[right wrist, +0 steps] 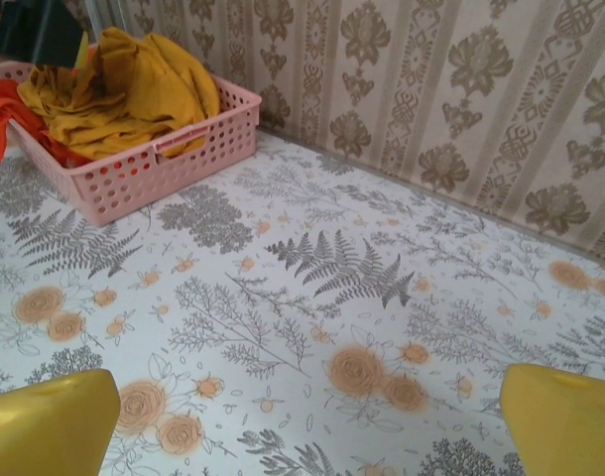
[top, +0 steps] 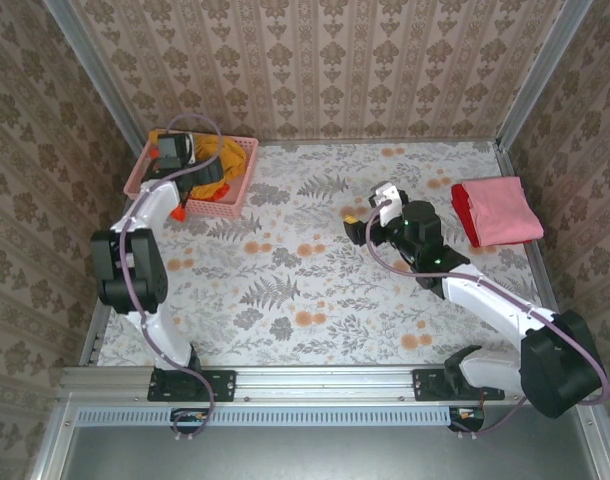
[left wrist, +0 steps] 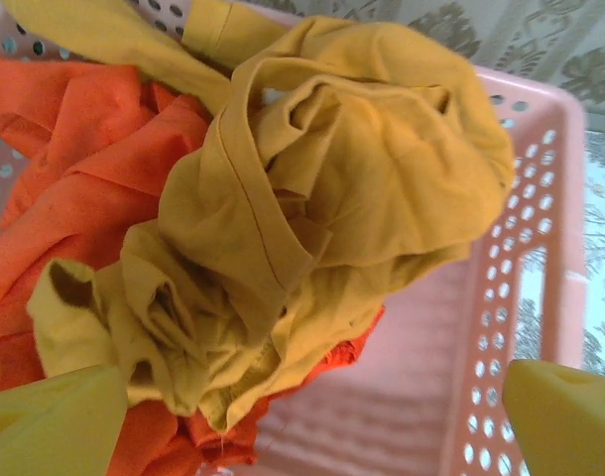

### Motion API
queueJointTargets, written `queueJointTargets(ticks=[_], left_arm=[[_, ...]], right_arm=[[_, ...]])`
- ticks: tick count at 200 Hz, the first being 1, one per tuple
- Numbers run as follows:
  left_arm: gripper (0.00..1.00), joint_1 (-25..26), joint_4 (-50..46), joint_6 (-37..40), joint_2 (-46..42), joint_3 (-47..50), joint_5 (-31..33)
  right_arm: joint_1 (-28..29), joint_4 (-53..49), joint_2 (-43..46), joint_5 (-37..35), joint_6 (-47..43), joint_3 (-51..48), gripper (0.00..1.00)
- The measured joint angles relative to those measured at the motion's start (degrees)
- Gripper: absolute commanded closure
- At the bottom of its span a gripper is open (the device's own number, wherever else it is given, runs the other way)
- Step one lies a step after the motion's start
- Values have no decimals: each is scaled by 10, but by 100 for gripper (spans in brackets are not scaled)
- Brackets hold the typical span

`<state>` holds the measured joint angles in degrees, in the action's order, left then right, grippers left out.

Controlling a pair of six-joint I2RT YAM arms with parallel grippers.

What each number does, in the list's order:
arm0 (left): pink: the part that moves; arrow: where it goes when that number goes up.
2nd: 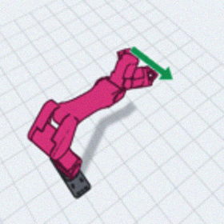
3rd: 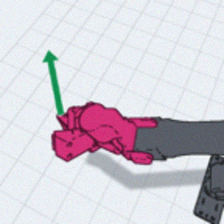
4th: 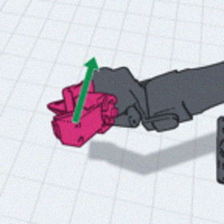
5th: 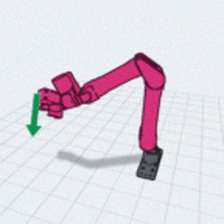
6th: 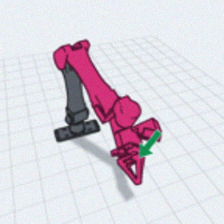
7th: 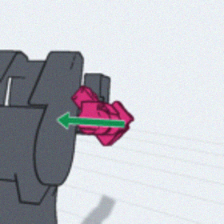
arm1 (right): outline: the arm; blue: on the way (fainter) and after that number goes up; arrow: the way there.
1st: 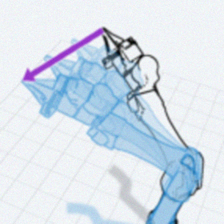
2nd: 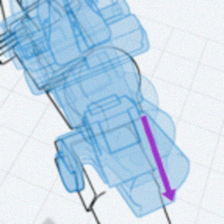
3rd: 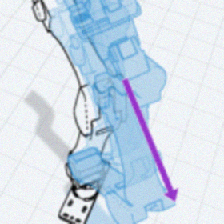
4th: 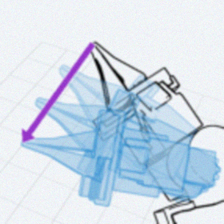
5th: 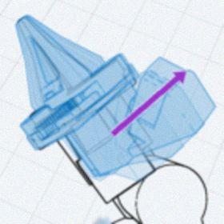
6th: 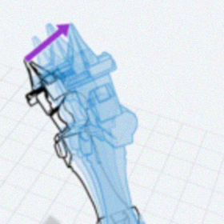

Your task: Fold and stack the t-shirts

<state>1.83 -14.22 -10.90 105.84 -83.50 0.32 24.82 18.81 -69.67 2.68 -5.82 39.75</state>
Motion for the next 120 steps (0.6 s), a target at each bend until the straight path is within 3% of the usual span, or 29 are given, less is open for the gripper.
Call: queueJointTargets(ticks=[18, 38, 52, 72, 120], left_arm=[[12, -4, -35, -14, 45, -50, 6], [30, -5, -64, -23, 89, -97, 11], [54, -5, -80, -27, 115, -125, 12], [100, -5, -88, -30, 134, -141, 11], [100, 2, -83, -21, 116, -140, 15]], right_arm=[[1, -3, -5, 0, 0, 0, 0], [2, -7, -10, 0, 0, 0, 0], [2, -10, -11, 0, 0, 0, 0], [3, -11, -12, 0, 0, 0, 0], [4, -13, -12, 0, 0, 0, 0]])
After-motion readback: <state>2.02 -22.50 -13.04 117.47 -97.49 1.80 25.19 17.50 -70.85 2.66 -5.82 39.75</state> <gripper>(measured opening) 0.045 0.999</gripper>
